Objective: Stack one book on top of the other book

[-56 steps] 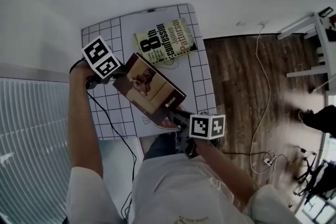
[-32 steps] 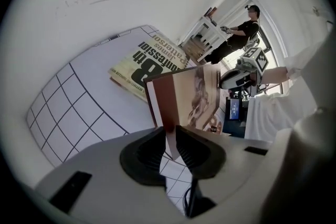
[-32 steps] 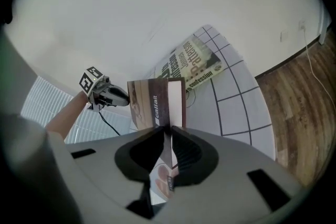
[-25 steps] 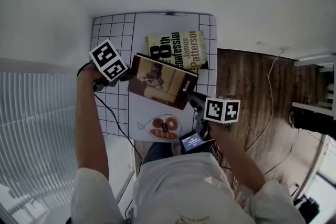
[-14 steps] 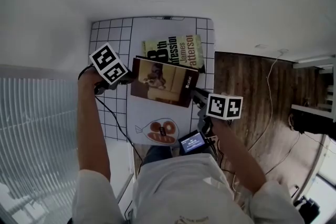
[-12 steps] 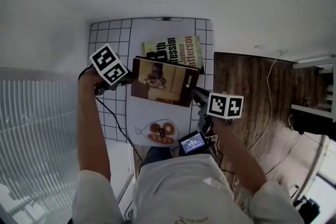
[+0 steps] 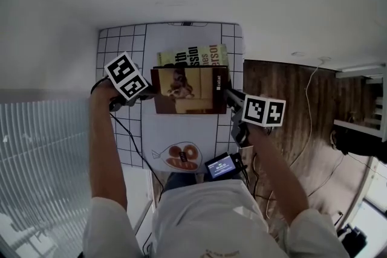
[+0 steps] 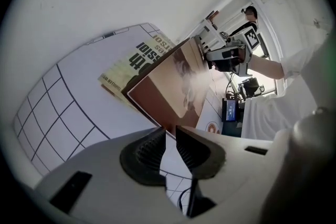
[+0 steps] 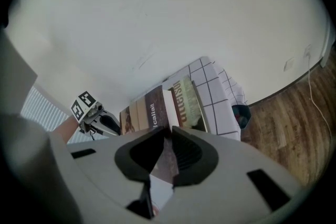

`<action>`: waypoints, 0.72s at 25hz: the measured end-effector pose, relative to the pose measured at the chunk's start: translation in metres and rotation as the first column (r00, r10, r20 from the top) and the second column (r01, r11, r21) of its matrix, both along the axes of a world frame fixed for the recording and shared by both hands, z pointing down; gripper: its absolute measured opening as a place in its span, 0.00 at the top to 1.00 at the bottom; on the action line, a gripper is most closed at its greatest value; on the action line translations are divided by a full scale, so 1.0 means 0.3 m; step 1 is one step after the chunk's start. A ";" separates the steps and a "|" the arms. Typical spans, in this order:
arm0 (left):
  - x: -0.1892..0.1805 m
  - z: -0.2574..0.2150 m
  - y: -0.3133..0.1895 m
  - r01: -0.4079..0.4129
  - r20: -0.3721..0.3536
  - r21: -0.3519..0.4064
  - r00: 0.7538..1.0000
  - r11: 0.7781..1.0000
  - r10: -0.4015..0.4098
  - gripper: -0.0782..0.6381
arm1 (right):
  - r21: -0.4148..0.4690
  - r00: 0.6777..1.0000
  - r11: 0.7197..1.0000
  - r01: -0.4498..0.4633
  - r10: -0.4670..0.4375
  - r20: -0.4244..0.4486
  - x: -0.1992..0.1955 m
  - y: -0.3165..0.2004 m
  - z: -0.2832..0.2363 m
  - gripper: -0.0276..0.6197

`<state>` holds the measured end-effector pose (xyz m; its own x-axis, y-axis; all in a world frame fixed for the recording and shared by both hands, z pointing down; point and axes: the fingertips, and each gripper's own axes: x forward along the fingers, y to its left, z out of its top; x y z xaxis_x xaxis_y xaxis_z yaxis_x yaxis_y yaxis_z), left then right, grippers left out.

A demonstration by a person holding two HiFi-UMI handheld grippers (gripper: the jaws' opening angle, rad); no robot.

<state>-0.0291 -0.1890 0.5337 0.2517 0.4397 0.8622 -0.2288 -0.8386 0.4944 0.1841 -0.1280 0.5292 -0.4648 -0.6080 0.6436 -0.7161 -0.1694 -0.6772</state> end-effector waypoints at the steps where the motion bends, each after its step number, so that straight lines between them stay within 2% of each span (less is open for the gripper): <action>1: 0.001 0.004 0.000 0.001 0.001 -0.003 1.000 1.000 -0.001 0.80 | 0.004 1.000 1.000 0.000 0.000 -0.002 0.006 -0.012 -0.001 0.88; 18: 0.059 0.054 -0.054 0.069 -0.061 -0.046 0.996 0.997 -0.072 0.80 | 0.021 1.000 1.000 -0.001 0.000 0.027 0.100 -0.172 0.024 0.89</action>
